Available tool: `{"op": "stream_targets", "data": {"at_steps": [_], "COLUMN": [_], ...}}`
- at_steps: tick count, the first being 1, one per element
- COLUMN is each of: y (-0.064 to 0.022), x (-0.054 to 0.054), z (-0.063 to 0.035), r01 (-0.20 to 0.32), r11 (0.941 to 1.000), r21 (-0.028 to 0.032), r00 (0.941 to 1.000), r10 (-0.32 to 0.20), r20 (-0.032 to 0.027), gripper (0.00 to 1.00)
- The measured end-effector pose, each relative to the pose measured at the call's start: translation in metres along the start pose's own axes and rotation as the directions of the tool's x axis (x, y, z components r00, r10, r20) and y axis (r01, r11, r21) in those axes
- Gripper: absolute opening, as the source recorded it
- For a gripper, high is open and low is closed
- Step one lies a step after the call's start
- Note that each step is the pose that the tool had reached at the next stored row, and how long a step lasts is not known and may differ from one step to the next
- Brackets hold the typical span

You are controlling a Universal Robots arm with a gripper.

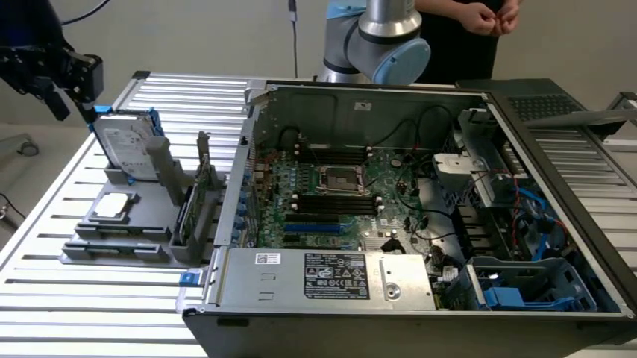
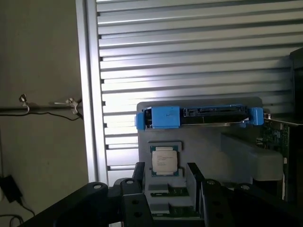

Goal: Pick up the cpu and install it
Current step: 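Pick up the cpu and move it towards the insertion slot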

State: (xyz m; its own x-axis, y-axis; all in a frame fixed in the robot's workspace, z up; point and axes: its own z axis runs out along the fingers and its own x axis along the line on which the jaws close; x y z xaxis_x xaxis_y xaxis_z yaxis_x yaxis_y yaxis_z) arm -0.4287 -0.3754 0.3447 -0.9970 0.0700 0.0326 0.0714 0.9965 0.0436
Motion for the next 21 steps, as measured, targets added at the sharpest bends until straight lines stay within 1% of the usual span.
{"op": "stream_targets", "data": {"at_steps": [5,7,9,21], "y": [-0.0045,-0.0063,-0.0079,-0.0169], "x": [-0.001,-0.001,-0.001,-0.002], "z": [0.0090,0.0125,0.0161,0.0375], "r01": [0.000,0.000,0.000,0.000], "r11": [1.0000,1.0000,1.0000,1.0000], "r21": [0.0001,0.0000,0.0000,0.0000], "r00": [1.0000,1.0000,1.0000,1.0000], "r10": [0.000,0.000,0.000,0.000], "r20": [-0.0001,-0.0001,0.0000,0.0000], "gripper": [0.48,0.50,0.62,0.62]}}
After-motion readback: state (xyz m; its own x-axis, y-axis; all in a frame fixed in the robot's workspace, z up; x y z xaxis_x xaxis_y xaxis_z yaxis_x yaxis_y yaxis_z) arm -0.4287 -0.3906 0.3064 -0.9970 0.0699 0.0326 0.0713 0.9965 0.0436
